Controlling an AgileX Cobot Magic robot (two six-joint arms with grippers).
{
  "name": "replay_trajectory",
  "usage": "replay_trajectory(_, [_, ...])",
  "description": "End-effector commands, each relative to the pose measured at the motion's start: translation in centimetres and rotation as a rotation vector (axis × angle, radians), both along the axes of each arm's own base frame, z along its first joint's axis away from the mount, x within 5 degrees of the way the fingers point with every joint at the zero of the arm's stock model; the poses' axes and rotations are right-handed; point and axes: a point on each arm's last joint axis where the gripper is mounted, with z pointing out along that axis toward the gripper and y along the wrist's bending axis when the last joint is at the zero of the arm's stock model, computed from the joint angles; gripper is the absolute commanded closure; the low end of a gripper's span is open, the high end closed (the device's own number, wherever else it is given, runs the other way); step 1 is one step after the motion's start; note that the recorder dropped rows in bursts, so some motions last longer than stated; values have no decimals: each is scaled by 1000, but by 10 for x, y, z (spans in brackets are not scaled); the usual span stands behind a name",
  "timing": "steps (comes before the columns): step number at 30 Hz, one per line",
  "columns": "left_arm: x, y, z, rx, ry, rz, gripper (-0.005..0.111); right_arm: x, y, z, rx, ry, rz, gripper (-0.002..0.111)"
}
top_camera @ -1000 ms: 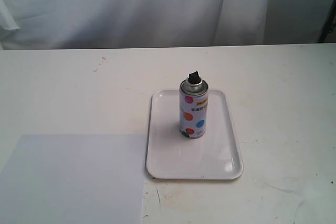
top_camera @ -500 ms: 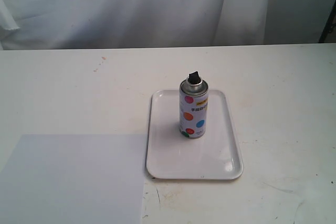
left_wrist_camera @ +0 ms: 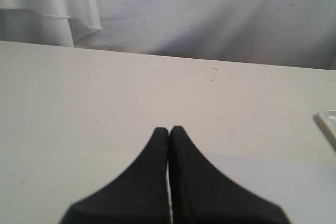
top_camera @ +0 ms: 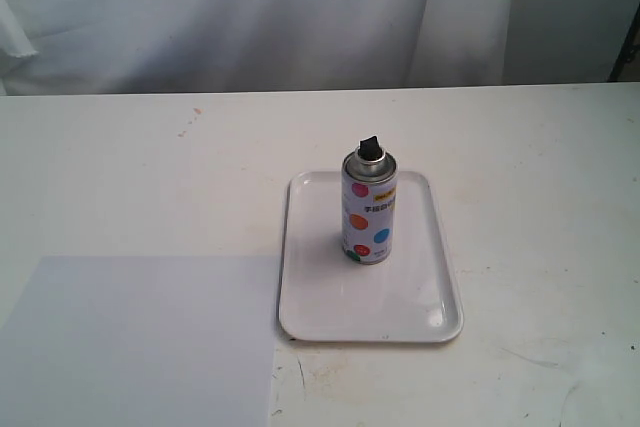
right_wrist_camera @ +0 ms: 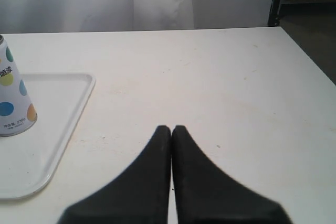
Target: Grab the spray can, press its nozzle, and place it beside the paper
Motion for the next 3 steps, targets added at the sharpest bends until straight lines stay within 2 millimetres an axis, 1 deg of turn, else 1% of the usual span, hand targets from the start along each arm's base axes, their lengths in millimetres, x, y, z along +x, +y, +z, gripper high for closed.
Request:
replay_trajectory(1, [0,-1,-1,-11,-5,-5,107,0,0,-1,-7,-4,2,108])
replay_trajectory(3, [0,-1,-1,-11,-5,-5,107,0,0,-1,-7,-4,2,108])
